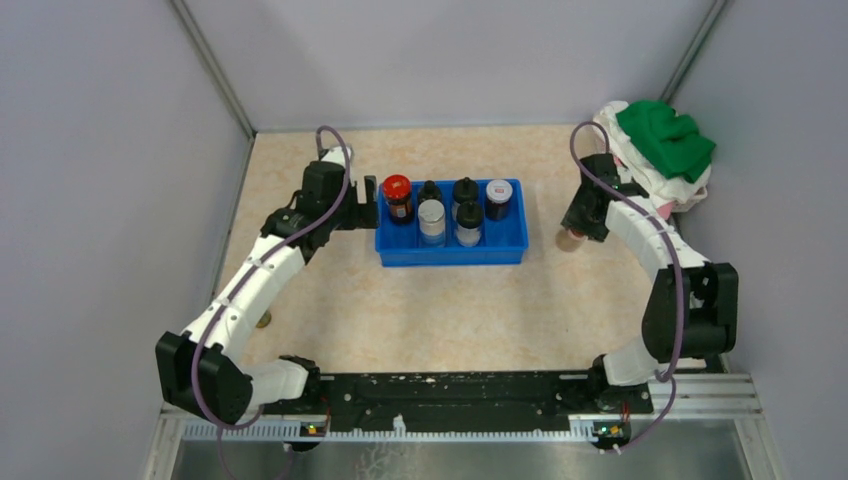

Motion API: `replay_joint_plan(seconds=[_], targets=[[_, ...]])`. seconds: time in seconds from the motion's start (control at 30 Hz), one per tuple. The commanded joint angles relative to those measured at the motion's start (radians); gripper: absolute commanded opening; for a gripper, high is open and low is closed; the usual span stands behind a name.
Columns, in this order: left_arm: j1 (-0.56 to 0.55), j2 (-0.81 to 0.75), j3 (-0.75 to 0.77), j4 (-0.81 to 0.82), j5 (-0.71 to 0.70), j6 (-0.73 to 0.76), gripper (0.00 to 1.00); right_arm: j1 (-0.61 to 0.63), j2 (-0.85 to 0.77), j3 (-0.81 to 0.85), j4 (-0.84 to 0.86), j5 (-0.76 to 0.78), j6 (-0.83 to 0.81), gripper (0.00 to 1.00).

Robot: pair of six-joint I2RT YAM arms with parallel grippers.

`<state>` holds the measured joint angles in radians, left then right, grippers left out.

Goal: Organize the condiment bottles
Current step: Pick up the bottle from the corner of the board.

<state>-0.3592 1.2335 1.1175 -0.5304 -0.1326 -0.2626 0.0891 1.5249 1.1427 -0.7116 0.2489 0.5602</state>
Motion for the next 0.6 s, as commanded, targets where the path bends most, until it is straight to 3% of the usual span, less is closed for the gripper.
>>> replay_joint_plan(seconds=[0.0, 0.3, 0.57], targets=[[0.008, -0.008, 0.039, -0.008, -0.08, -0.014, 0.99, 0.042, -0.056, -0.065, 0.094, 0.018, -0.041, 0.0], [0.014, -0.071, 0.109, -0.214, -0.333, -0.151, 0.99, 0.096, -0.124, -0.073, 0.111, -0.008, -0.12, 0.0], [0.104, -0.096, 0.125, -0.381, -0.379, -0.353, 0.99, 0.153, -0.131, -0.048, 0.128, -0.035, -0.141, 0.0]])
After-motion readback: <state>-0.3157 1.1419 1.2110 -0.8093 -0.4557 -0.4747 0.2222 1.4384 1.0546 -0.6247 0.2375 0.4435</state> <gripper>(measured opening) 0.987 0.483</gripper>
